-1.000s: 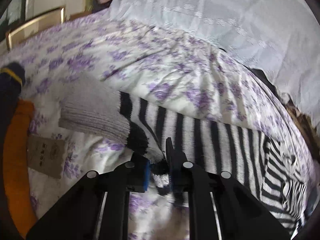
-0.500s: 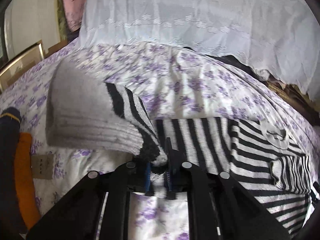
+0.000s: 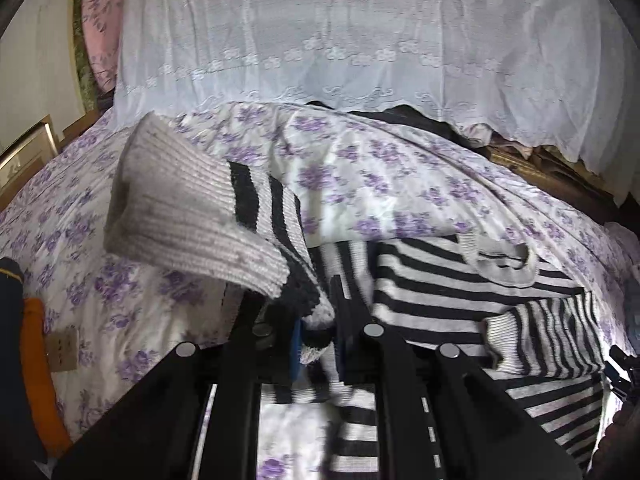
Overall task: Fold small clothes
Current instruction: 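Lift the cuff with the left tool and fold the sleeve across the body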
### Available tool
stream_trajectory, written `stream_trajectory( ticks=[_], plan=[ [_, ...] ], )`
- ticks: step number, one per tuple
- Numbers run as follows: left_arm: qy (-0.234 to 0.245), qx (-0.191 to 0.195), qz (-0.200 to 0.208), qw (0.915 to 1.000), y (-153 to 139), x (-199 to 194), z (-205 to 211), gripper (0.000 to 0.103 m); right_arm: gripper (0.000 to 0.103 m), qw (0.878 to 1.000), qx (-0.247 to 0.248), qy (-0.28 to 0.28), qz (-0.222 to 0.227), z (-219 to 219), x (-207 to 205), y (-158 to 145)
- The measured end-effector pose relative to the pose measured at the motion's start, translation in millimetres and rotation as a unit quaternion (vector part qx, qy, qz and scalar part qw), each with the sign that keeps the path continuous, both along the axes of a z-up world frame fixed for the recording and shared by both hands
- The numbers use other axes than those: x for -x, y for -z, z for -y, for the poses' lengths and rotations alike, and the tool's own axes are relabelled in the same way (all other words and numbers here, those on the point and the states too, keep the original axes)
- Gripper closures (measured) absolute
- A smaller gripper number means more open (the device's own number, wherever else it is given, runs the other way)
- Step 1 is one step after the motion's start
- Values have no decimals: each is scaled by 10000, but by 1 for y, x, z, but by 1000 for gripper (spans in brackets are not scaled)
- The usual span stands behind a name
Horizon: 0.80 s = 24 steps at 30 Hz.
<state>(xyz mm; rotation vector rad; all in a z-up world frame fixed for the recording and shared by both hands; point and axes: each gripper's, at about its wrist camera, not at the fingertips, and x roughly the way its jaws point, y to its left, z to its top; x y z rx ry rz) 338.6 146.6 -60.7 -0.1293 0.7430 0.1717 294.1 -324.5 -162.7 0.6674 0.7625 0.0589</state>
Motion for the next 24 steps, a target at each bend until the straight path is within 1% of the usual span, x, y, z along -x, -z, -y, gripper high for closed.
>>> stream_trajectory(
  ticks=[2, 7, 12, 17, 24],
  plan=[
    [108, 25, 6, 9999, -3, -2, 10, 92, 28, 10000, 15, -8, -7, -1, 0, 0],
    [369, -81, 53, 9993, -10, -5, 38, 92, 28, 10000, -12, -31, -22, 0, 0, 0],
    [611, -114, 34, 9981, -10, -10, 65, 92, 28, 10000, -19, -70, -43, -1, 0, 1],
    [853, -160, -28, 9962, -3, -16, 93, 92, 27, 9999, -80, -89, -66, -2, -1, 1],
    [1093, -159, -169, 9937, 11, -21, 120, 92, 27, 9999, -116, -112, -62, -1, -2, 1]
  ],
)
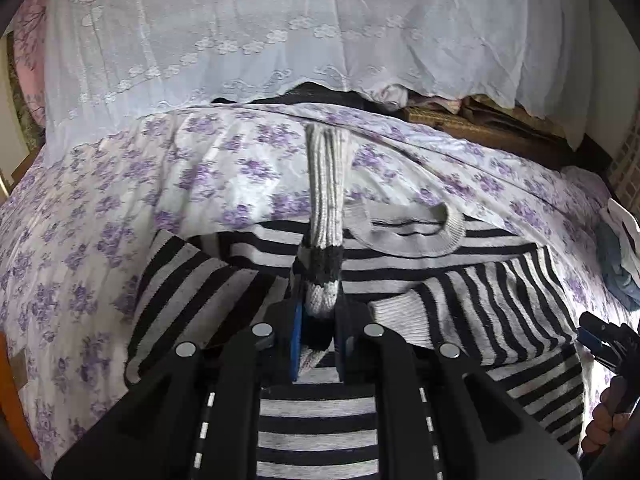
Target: Fold small clothes
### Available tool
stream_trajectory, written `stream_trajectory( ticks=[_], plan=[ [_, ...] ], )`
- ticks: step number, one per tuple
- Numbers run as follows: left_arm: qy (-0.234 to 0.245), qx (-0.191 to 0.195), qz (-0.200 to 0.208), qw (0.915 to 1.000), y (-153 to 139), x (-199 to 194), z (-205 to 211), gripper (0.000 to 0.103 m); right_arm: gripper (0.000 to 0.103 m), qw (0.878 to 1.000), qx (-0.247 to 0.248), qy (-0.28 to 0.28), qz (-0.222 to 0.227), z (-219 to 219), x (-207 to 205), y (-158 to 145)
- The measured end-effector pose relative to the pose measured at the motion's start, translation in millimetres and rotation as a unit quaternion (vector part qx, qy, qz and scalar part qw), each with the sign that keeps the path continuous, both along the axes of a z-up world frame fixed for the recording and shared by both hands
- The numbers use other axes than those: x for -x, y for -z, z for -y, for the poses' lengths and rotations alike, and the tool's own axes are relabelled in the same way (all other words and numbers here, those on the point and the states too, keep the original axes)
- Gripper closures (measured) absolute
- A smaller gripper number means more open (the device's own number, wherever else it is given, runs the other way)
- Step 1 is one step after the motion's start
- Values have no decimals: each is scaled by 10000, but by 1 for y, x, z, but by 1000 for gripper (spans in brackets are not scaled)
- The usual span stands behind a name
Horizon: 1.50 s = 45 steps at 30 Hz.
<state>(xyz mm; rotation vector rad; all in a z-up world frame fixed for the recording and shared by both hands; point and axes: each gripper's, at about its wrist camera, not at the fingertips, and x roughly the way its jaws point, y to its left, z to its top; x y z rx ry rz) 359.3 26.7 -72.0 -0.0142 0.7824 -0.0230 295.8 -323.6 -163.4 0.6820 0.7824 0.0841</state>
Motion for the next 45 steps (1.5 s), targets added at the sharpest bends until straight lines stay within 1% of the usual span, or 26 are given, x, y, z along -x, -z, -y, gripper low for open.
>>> stream_trajectory(
  ticks=[6, 11, 17, 22, 25, 27, 28, 29, 30, 31, 32, 34, 36, 37, 38, 40, 41, 43, 44, 45],
  plan=[
    [192, 47, 72, 9998, -4, -4, 24, 92, 27, 10000, -46, -23, 0, -1, 1, 0],
    [396, 124, 47, 9991, -3, -7, 50, 92, 27, 9999, -50, -85, 59, -4, 2, -4],
    [693, 103, -77, 9975, 12, -8, 85, 92, 27, 9999, -77, -107, 99, -4, 3, -7],
    [844, 96, -194, 9962, 27, -7, 107, 92, 27, 9998, -111, -125, 144, -4, 5, -10],
    [962, 13, -306, 9949, 39, -6, 119, 90, 27, 9997, -106, -157, 182, -6, 9, -13],
    [1058, -57, -443, 9934, 49, -5, 126, 85, 27, 9996, -92, -186, 190, -8, 9, -14],
    [1087, -86, -514, 9927, 54, -5, 129, 74, 27, 9996, -88, -199, 189, -8, 9, -14],
    [1137, -102, -585, 9917, 59, -4, 131, 62, 27, 9996, -93, -208, 188, -8, 8, -14],
    [1155, -148, -606, 9913, 62, -3, 133, 53, 27, 9995, -101, -218, 188, -9, 8, -14],
    [1150, -201, -595, 9914, 63, -1, 134, 35, 27, 9995, -118, -231, 193, -9, 7, -14],
    [1131, -279, -514, 9919, 61, 2, 134, 26, 27, 9994, -135, -248, 201, -9, 7, -14],
    [1142, -352, -334, 9923, 52, 8, 130, 25, 27, 9991, -179, -295, 236, -8, 7, -14],
    [1183, -386, -160, 9921, 39, 16, 121, 18, 27, 9981, -279, -433, 343, -11, 7, -16],
    [1164, -426, -59, 9923, 33, 21, 114, 11, 27, 9973, -320, -527, 408, -13, 8, -18],
    [1081, -523, 100, 9927, 25, 25, 102, 9, 27, 9963, -346, -622, 477, -16, 9, -20],
    [858, -734, 314, 9931, 14, 29, 80, 8, 27, 9932, -411, -891, 625, -26, 9, -25],
    [663, -845, 373, 9935, 9, 29, 60, 7, 27, 9916, -450, -1013, 665, -31, 8, -26],
    [282, -894, 320, 9951, 7, 21, 29, 7, 27, 9899, -554, -1175, 568, -43, -3, -25],
    [4, -820, 154, 9965, 8, 10, 5, 7, 27, 9895, -682, -1212, 387, -49, -12, -20],
    [-113, -762, 52, 9970, 9, 5, -7, 7, 27, 9881, -856, -1262, 188, -54, -22, -15]
  ],
)
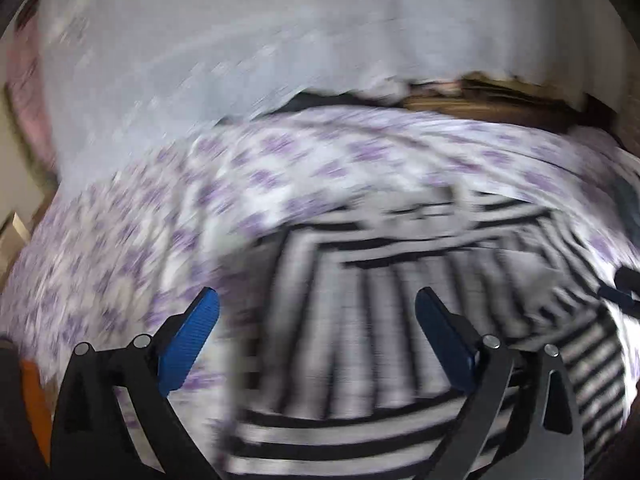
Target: Fold small clothes
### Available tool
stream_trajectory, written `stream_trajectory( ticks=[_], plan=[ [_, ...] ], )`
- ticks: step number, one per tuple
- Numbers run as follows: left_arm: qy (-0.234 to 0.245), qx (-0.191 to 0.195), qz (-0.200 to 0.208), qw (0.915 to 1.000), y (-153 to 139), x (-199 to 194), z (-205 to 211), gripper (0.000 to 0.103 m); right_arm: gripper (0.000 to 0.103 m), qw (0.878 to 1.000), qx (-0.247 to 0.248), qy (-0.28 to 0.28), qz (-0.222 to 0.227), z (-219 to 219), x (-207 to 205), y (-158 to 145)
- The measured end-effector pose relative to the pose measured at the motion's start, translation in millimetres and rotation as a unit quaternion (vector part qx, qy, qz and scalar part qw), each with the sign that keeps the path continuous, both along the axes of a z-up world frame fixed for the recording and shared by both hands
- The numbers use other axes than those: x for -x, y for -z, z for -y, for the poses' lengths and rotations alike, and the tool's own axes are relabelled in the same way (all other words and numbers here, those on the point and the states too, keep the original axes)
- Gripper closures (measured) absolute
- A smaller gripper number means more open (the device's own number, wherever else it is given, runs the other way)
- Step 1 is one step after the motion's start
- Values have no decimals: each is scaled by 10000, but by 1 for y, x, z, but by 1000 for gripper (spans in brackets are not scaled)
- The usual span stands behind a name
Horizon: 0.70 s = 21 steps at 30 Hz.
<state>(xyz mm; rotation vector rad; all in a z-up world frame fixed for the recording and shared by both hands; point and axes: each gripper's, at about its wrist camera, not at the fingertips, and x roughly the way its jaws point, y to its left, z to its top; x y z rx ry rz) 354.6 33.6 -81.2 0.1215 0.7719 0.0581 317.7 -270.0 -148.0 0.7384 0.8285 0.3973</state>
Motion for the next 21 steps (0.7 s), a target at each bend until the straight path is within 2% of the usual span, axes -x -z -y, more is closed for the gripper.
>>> stream_trajectory(
  ticks=[2, 5, 6, 7, 8, 10, 11, 12, 13, 14, 16, 17, 19, 20, 21],
  plan=[
    [-302, 73, -174, 9994, 6, -16, -30, 7, 28, 9985, -289, -219, -408, -15, -25, 11],
    [-636, -97, -281, 9975, 20, -31, -58, 7, 34, 9970, 13, -233, -739, -39, -53, 21],
    [-722, -130, -323, 9968, 24, -36, -65, 7, 46, 9967, 296, -179, -738, -48, -60, 20],
    [-821, -124, -412, 9957, 31, -42, -75, 7, 82, 9958, 585, -163, -682, -57, -64, 16],
    [-897, -132, -487, 9947, 37, -46, -81, 7, 93, 9950, 767, -221, -597, -65, -67, 12],
    [-1166, -321, -670, 9904, 53, -56, -93, 7, 93, 9939, 1091, -167, -79, -80, -63, -8],
    [-1373, -527, -767, 9861, 64, -61, -102, 7, 93, 9896, 1393, -163, 320, -88, -56, -22],
    [-1500, -541, -848, 9836, 74, -66, -111, 6, 93, 9848, 1624, -153, 597, -94, -51, -30],
    [-1508, -396, -914, 9835, 79, -66, -117, 5, 93, 9777, 1932, -118, 812, -99, -48, -34],
    [-1498, 5, -979, 9839, 81, -66, -128, 6, 93, 9687, 2327, -44, 866, -102, -47, -30],
    [-1572, 301, -870, 9833, 70, -60, -139, 7, 93, 9580, 2781, 225, 657, -93, -56, -10],
    [-1552, 441, -675, 9846, 58, -53, -141, 8, 93, 9618, 2689, 296, 419, -83, -61, 5],
    [-1158, 803, -539, 9886, 40, -46, -135, 8, 93, 9784, 2033, 316, 181, -66, -64, 13],
    [-968, 884, -548, 9899, 36, -46, -129, 8, 93, 9828, 1801, 349, 221, -61, -63, 7],
    [-740, 877, -555, 9918, 31, -46, -117, 8, 92, 9831, 1776, 328, 312, -59, -60, 3]
  ],
)
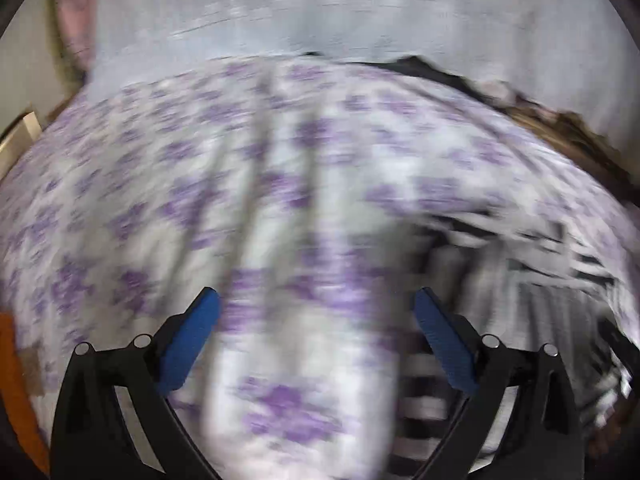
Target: Fold small clothes
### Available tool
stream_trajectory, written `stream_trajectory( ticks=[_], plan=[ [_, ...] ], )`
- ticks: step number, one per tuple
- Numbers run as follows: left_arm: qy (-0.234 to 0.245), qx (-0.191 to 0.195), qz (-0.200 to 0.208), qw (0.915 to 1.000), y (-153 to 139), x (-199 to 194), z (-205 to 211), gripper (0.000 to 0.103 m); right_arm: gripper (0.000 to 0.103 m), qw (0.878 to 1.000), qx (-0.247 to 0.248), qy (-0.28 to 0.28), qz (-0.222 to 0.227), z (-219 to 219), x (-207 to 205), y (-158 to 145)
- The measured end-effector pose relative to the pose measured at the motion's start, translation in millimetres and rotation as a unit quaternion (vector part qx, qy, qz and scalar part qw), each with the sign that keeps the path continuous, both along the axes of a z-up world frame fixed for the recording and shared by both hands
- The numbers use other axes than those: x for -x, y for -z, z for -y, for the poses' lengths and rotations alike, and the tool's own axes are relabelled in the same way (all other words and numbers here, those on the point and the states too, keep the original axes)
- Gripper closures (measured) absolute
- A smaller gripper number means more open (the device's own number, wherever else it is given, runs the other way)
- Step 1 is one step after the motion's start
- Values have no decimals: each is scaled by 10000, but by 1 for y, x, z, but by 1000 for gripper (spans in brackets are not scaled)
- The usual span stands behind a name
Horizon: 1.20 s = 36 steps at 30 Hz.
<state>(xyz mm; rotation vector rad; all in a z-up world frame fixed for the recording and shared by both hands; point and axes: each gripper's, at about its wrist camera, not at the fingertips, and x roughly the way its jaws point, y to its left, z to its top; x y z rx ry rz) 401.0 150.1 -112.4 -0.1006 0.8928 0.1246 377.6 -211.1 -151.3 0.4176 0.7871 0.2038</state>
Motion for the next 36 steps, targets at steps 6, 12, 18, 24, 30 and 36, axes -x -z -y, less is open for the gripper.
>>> stream_trajectory(
  ticks=[6, 12, 18, 24, 30, 36],
  plan=[
    [60, -1452, -568, 9878, 36, -41, 59, 4, 86, 9987, 427, -234, -175, -17, -6, 8],
    [-554, -448, -406, 9966, 29, -35, 3, 4, 80, 9984, 351, 108, 424, -1, 19, -28],
    [-353, -1463, -460, 9875, 37, -54, 36, 4, 71, 9890, 1126, -949, -168, -69, -2, -6],
    [-125, -384, -464, 9981, 24, -20, 14, 5, 63, 9761, 1907, -975, 378, -88, 35, -25],
    [634, -1245, -698, 9877, 55, 19, 64, 4, 44, 9638, 2265, -1408, 22, -123, 31, 11],
    [362, -869, -316, 9951, 25, 58, 51, 4, 44, 9694, 2065, -1248, 446, -100, 70, -25]
  ],
)
